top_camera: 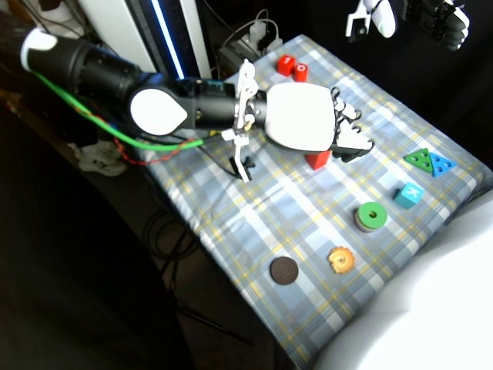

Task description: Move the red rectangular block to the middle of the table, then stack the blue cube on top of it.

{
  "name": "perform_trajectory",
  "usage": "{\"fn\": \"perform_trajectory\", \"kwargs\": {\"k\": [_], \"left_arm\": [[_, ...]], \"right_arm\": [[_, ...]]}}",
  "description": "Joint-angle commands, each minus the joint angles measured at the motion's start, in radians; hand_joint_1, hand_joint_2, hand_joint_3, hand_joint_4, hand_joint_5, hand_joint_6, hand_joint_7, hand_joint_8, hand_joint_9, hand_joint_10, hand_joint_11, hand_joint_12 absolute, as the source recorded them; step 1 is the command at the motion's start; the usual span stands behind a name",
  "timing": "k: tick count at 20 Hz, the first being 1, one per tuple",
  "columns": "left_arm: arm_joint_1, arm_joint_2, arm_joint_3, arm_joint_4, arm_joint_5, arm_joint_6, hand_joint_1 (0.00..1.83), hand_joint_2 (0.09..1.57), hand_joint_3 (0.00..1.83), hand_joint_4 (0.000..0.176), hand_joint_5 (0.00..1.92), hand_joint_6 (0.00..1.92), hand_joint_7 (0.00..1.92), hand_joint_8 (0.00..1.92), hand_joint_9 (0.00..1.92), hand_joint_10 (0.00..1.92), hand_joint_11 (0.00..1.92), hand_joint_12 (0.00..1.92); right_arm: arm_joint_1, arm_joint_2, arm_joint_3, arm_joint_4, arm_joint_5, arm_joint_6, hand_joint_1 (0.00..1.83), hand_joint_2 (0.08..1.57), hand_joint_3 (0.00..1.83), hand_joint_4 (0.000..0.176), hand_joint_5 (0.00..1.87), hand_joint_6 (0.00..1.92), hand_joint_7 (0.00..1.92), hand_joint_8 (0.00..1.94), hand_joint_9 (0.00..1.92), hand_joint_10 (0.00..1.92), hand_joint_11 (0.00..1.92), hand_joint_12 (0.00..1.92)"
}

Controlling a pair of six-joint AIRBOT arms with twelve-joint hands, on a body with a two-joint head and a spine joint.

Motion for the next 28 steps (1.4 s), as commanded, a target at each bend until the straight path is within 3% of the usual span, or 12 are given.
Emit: {"fn": "perform_trajectory", "kwargs": {"k": [1,2,3,7,17,18,20,21,22,25,27,28], "left_arm": [[-0.004,0.002,0.006,0.027,-0.128,-0.011,0.89,1.41,0.0,0.045,0.04,0.0,0.0,0.0,0.0,0.0,0.0,0.0],[-0.004,0.002,0.006,0.027,-0.128,-0.012,0.91,1.41,0.0,0.041,0.04,0.0,0.0,0.0,0.0,0.0,0.0,0.0],[-0.004,0.002,0.006,0.027,-0.128,-0.013,0.89,1.41,0.0,0.059,0.04,0.0,0.0,0.0,0.0,0.0,0.0,0.0],[-0.004,0.002,0.006,0.027,-0.129,-0.014,0.92,1.41,0.0,0.046,0.05,0.0,0.0,0.0,0.0,0.0,0.0,0.0],[-0.004,0.001,0.006,0.027,-0.13,-0.015,0.9,1.41,0.0,0.052,0.04,0.0,0.0,0.0,0.0,0.0,0.0,0.0],[-0.004,0.001,0.006,0.027,-0.13,-0.015,0.93,1.41,0.0,0.046,0.04,0.0,0.0,0.0,0.0,0.0,0.0,0.0],[-0.004,0.001,0.006,0.027,-0.13,-0.015,0.9,1.4,0.0,0.063,0.05,0.0,0.0,0.0,0.0,0.0,0.0,0.0],[-0.004,0.001,0.006,0.027,-0.13,-0.015,0.92,1.4,0.0,0.044,0.05,0.0,0.0,0.0,0.0,0.0,0.0,0.0],[-0.004,0.001,0.006,0.027,-0.13,-0.015,0.89,1.41,0.0,0.05,0.04,0.0,0.0,0.0,0.0,0.0,0.0,0.0],[-0.003,0.001,0.007,0.026,-0.13,-0.015,0.89,1.42,0.0,0.039,0.04,0.0,0.0,0.0,0.0,0.0,0.0,0.0],[-0.002,0.001,0.007,0.025,-0.13,-0.015,0.88,1.42,0.0,0.049,0.04,0.0,0.0,0.0,0.0,0.0,0.0,0.0],[-0.001,0.001,0.007,0.024,-0.13,-0.017,0.88,1.42,0.0,0.051,0.03,0.0,0.0,0.0,0.0,0.0,0.0,0.0]], "right_arm": [[0.004,0.0,0.003,0.013,0.067,-0.002,1.17,1.24,0.0,0.0,0.78,1.45,0.73,1.26,0.52,1.11,0.07,1.69],[0.004,0.0,0.002,0.013,0.067,-0.002,1.29,1.25,0.0,0.0,0.72,1.5,0.75,1.27,0.55,1.48,0.09,1.72],[0.004,0.0,0.001,0.013,0.068,-0.002,1.31,1.26,0.0,0.0,0.71,1.49,0.74,1.31,0.54,1.58,0.08,1.74],[0.004,0.01,-0.007,0.013,0.073,-0.002,1.16,1.25,0.0,0.0,0.76,1.47,0.7,1.3,0.47,1.15,0.03,1.72],[0.003,0.01,-0.007,0.013,0.072,-0.002,1.16,1.24,0.0,0.0,0.76,1.45,0.74,1.27,0.52,1.19,0.06,1.75],[0.003,0.01,-0.007,0.013,0.073,-0.002,1.29,1.25,0.0,0.0,0.74,1.47,0.77,1.25,0.56,1.48,0.08,1.76],[0.003,0.01,-0.006,0.013,0.076,-0.002,1.17,1.23,0.0,0.0,0.77,1.43,0.77,1.24,0.52,1.13,0.08,1.68],[0.003,0.01,-0.006,0.013,0.078,-0.002,1.16,1.23,0.0,0.0,0.78,1.38,0.77,1.26,0.55,1.1,0.13,1.67],[0.003,0.01,-0.007,0.013,0.081,-0.002,1.16,1.23,0.0,0.015,0.77,1.37,0.77,1.29,0.56,1.12,0.14,1.68],[0.003,0.01,-0.01,0.012,0.084,-0.002,1.14,1.26,0.0,0.0,0.74,1.44,0.7,1.36,0.45,1.19,0.0,1.79],[0.004,0.012,-0.013,0.012,0.085,-0.002,1.13,1.27,0.0,0.021,0.72,1.41,0.7,1.43,0.44,1.29,0.0,1.83],[0.004,0.014,-0.015,0.012,0.088,-0.002,1.13,1.28,0.0,0.0,0.73,1.45,0.66,1.43,0.37,1.28,0.0,1.78]]}}
